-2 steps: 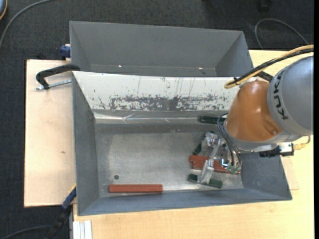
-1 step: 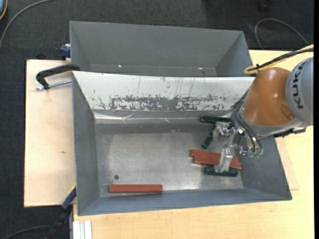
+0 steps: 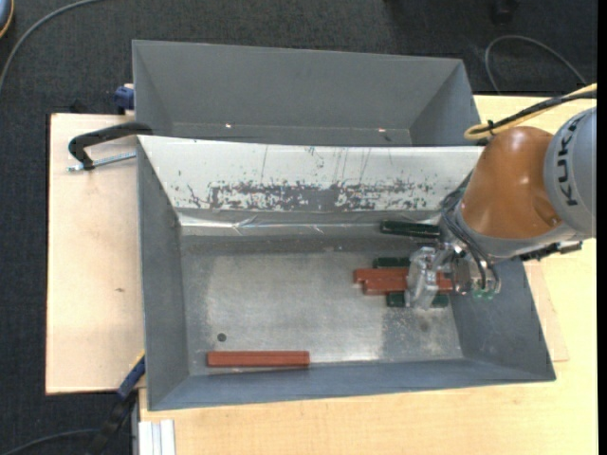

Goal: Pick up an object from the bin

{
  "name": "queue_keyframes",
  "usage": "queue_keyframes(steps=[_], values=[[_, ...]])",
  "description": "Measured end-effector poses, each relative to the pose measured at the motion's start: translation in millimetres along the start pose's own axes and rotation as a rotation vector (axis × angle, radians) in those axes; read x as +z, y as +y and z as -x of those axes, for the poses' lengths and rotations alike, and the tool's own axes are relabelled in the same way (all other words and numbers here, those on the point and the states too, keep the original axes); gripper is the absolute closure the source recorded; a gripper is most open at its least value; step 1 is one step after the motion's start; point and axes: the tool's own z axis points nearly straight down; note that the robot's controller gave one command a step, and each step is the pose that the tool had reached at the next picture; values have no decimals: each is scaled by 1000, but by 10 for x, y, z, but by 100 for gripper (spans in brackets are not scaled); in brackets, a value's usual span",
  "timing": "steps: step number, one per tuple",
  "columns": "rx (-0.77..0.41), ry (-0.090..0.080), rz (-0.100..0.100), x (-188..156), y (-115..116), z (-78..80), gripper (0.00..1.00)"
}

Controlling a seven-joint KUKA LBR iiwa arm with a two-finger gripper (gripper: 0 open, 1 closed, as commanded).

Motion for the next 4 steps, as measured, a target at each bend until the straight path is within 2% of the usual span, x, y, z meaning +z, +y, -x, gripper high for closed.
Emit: queue_keyframes(steps=[1, 2, 3, 4], values=[[-196, -4, -1, 0, 207, 8, 100], [-196, 2, 0, 23, 211, -11, 0], [-197, 2, 1, 24, 216, -12, 100], [-859, -6, -1, -1580, 349, 450, 100]])
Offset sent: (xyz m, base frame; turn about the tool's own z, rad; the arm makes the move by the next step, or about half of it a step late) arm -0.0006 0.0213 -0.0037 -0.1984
